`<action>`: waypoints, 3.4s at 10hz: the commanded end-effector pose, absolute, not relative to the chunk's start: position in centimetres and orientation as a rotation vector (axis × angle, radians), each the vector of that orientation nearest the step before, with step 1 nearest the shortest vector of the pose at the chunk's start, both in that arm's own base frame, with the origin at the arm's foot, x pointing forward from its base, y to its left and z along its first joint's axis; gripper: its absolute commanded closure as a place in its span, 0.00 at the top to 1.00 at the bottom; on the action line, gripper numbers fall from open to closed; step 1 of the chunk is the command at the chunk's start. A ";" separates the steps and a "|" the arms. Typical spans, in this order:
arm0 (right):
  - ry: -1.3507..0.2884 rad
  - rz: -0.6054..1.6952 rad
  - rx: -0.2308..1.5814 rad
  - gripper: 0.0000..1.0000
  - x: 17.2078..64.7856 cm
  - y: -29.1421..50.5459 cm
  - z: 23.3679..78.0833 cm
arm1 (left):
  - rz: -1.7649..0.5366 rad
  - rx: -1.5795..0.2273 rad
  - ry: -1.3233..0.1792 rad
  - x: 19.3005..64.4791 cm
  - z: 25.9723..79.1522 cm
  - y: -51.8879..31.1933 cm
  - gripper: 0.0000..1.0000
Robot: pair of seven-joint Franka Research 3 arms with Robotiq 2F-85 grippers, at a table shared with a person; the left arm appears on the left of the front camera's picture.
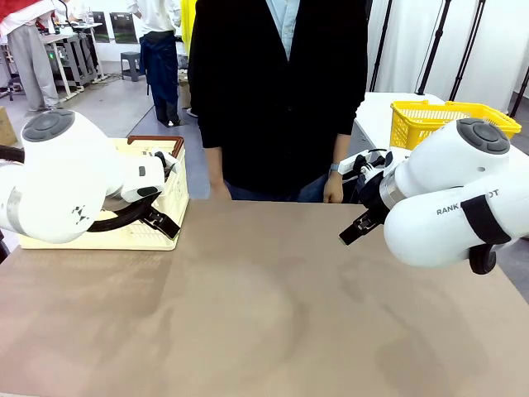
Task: Place the drinks into the Shopping basket.
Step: Pick up one drink and place it into the Shopping basket.
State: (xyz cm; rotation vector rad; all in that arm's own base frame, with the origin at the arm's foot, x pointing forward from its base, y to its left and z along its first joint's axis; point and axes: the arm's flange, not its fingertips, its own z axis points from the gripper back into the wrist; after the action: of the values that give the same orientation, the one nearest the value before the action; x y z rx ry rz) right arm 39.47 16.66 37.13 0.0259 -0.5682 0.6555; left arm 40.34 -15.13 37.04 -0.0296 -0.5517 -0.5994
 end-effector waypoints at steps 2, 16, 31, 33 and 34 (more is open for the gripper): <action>-0.568 0.655 0.026 1.00 39.5 16.7 37.1 | -0.599 -0.030 -0.552 40.3 37.0 -15.1 1.00; -0.054 0.187 1.289 1.00 36.7 -2.3 51.1 | -0.696 -1.182 -0.226 30.5 52.8 -0.5 1.00; -0.307 -0.383 1.476 1.00 32.0 -24.8 46.7 | -0.176 -1.453 -0.502 28.6 48.9 23.5 1.00; -0.307 -0.383 1.476 1.00 32.0 -24.8 46.7 | -0.176 -1.453 -0.502 28.6 48.9 23.5 1.00; -0.307 -0.383 1.476 1.00 32.0 -24.8 46.7 | -0.176 -1.453 -0.502 28.6 48.9 23.5 1.00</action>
State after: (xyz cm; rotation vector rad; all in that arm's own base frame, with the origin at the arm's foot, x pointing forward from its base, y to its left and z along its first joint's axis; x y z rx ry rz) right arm 32.43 -24.99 46.39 1.4777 -0.3097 -0.3972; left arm 29.03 23.55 48.99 -1.4542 -0.5014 -0.1500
